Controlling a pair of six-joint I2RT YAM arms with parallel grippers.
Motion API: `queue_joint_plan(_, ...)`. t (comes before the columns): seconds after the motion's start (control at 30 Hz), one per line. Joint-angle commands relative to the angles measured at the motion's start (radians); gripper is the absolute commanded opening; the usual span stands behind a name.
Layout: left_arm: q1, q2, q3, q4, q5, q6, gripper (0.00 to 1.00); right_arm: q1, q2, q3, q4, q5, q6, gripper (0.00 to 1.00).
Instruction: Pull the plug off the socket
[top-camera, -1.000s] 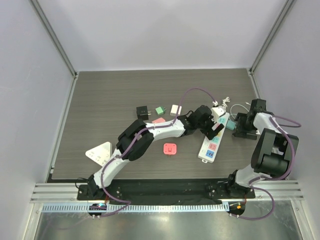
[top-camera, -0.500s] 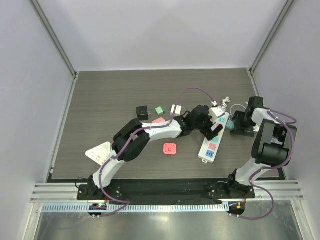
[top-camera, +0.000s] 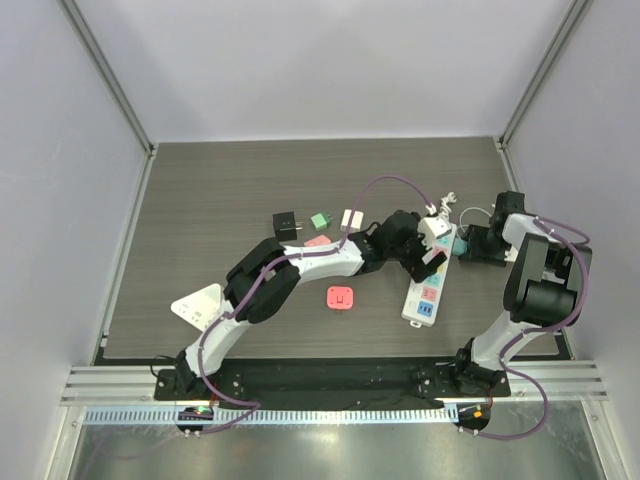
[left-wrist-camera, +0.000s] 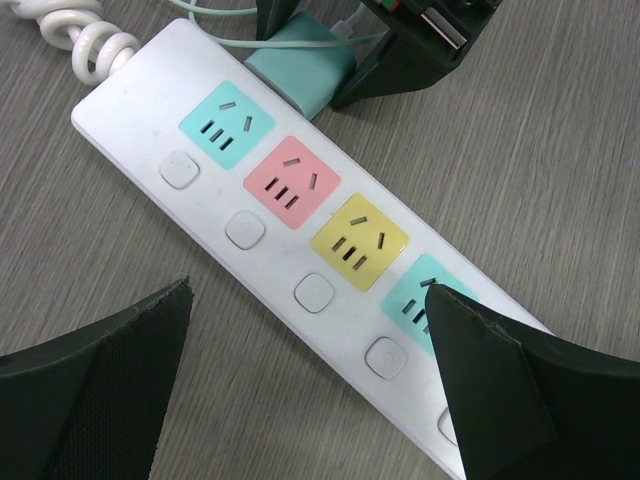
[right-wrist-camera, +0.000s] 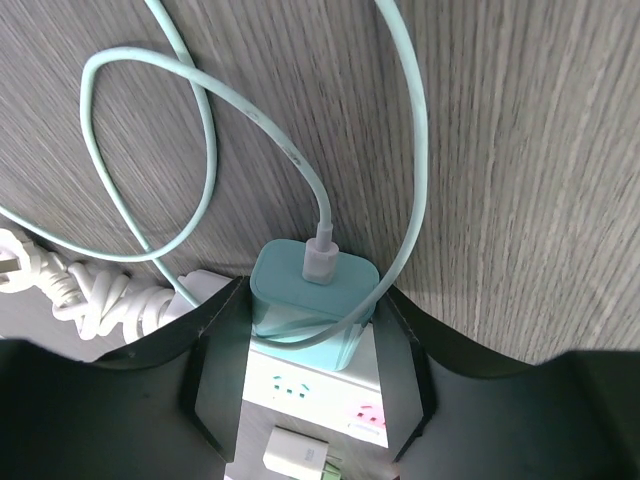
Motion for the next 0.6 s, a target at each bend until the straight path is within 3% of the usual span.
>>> queue_joint_plan(0.0,-0.008,-0.02,0.043,0.025,0.031,0.025,1.0,0.005,-0.004,0.024,0.007,0.007,-0.013,0.34)
queue_joint_plan(0.23,-0.026,0.055,0.101,0.106,-0.067,0.011,1.0,0.005,-0.006,-0.019,0.021,-0.034,-0.01,0.23)
queue_joint_plan(0.57,-0.043,0.099,0.057,0.301,-0.116,-0.118,1.0,0.005,-0.044,-0.027,0.029,-0.007,-0.012,0.21)
